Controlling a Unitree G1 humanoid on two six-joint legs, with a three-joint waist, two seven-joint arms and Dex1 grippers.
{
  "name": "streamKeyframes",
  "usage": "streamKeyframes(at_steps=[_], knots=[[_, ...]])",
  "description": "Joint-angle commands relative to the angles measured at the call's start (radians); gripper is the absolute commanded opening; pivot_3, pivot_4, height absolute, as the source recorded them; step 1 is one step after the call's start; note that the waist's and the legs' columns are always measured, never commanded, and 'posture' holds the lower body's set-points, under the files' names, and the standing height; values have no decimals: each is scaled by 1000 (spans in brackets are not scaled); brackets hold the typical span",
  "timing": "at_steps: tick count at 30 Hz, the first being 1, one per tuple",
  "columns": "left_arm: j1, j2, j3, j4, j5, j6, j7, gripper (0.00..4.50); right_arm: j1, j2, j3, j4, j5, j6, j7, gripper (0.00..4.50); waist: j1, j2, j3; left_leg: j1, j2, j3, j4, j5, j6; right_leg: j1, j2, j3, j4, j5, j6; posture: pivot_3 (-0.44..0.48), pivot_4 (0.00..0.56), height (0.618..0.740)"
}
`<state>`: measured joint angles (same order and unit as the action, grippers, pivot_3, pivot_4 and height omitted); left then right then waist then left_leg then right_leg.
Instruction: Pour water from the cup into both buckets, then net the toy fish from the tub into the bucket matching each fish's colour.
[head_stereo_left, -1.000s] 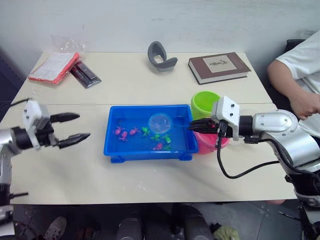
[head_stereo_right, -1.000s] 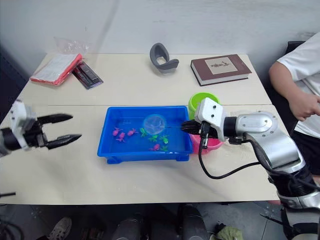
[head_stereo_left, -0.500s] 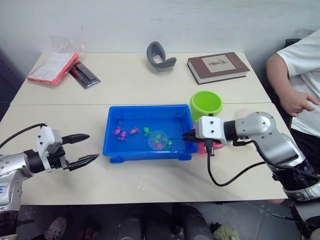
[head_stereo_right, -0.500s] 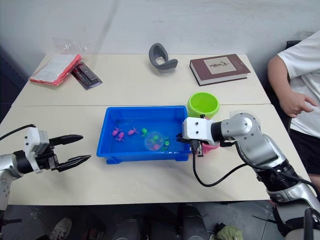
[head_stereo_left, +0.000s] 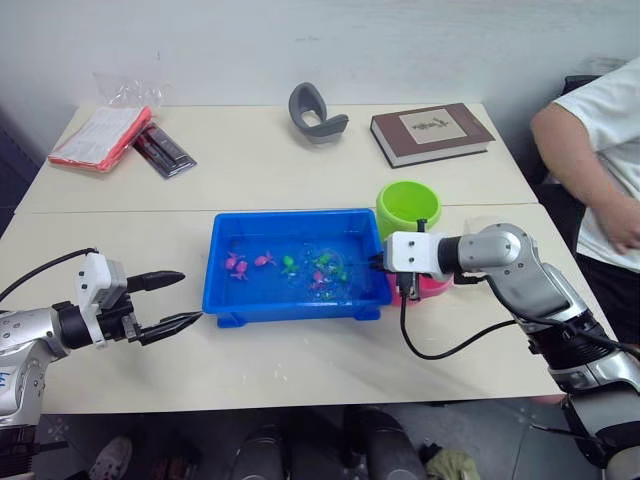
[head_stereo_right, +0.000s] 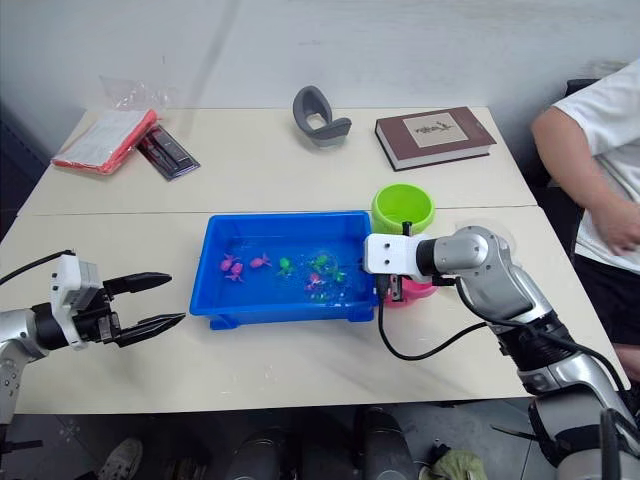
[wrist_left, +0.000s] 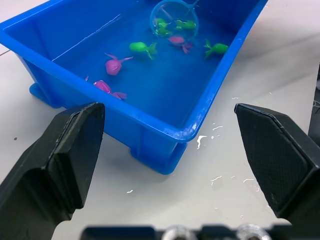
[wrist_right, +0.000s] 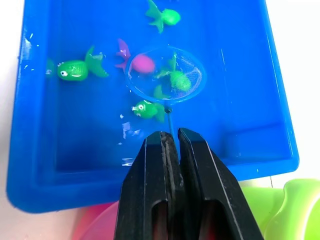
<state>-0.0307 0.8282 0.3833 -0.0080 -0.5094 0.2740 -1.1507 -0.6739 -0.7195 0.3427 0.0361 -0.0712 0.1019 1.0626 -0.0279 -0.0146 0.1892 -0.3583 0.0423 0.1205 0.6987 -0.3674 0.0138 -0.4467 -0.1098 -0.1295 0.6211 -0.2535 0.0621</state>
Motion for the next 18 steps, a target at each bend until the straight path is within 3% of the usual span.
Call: streamKeyframes(at_steps=[1,9,18], knots=[[-12,10,19,-21,-20,-6,1,4458,-7,-3,-67,-7,32,-14,-6,0,1,0,0,0,0,0,0,0,0,0,0,0,0,0,0,0,150,740],[-37,7,23,-9,-21,-7,7,4458,-1,-15,-158,-55,111,117,5,0,1,0,0,0,0,0,0,0,0,0,0,0,0,0,0,0,150,740],[-73,-2,2,18,-3,-25,17,4458,-33,4,-89,-26,8,72,-40,0,-2,0,0,0,0,0,0,0,0,0,0,0,0,0,0,0,150,740]])
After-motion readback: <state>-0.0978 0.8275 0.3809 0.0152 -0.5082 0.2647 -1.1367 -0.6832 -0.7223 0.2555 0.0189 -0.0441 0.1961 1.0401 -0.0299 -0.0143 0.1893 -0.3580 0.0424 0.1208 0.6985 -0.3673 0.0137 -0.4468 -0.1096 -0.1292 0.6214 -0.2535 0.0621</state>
